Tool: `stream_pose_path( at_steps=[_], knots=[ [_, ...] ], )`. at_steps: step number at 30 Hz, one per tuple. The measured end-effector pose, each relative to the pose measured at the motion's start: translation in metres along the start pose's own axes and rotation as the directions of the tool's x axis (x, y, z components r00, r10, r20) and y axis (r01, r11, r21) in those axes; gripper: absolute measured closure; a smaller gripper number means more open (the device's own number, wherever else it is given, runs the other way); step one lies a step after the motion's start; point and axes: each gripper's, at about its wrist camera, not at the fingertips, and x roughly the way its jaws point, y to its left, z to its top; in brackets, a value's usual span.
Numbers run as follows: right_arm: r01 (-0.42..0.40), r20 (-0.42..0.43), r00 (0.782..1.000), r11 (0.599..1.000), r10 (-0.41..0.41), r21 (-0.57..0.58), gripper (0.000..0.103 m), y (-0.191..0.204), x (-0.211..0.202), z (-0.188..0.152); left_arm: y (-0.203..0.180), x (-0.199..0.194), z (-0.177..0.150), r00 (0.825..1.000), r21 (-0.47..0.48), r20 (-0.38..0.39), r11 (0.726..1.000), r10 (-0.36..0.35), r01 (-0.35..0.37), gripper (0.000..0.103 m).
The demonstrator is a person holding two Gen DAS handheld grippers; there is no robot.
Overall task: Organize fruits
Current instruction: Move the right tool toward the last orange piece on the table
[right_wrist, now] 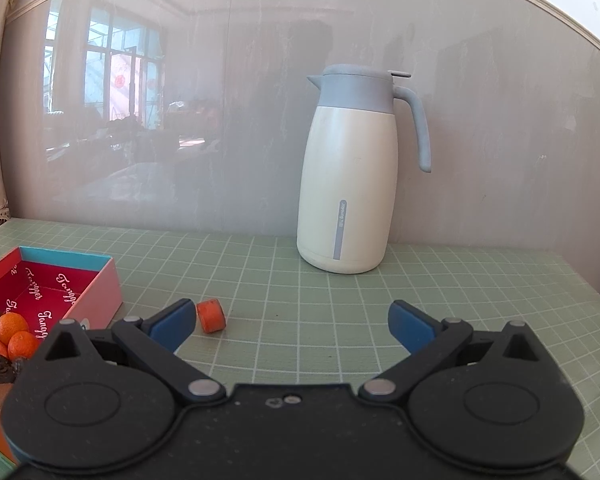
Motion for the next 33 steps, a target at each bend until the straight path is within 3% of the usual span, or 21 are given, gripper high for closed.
stream_pose_path(
  at_steps=[17,33],
  knots=[
    [-0.004,-0.027,1.000,1.000,0.004,-0.012,0.000,-0.001,0.005,-0.005,0.021,-0.038,-0.011,0.998,0.023,0.046,0.998,0.050,-0.051,0.000],
    [-0.058,-0.120,0.991,0.998,0.057,-0.009,0.000,0.013,0.032,-0.016,0.042,-0.051,-0.023,0.996,-0.013,0.059,0.997,0.072,-0.072,0.000]
  ],
)
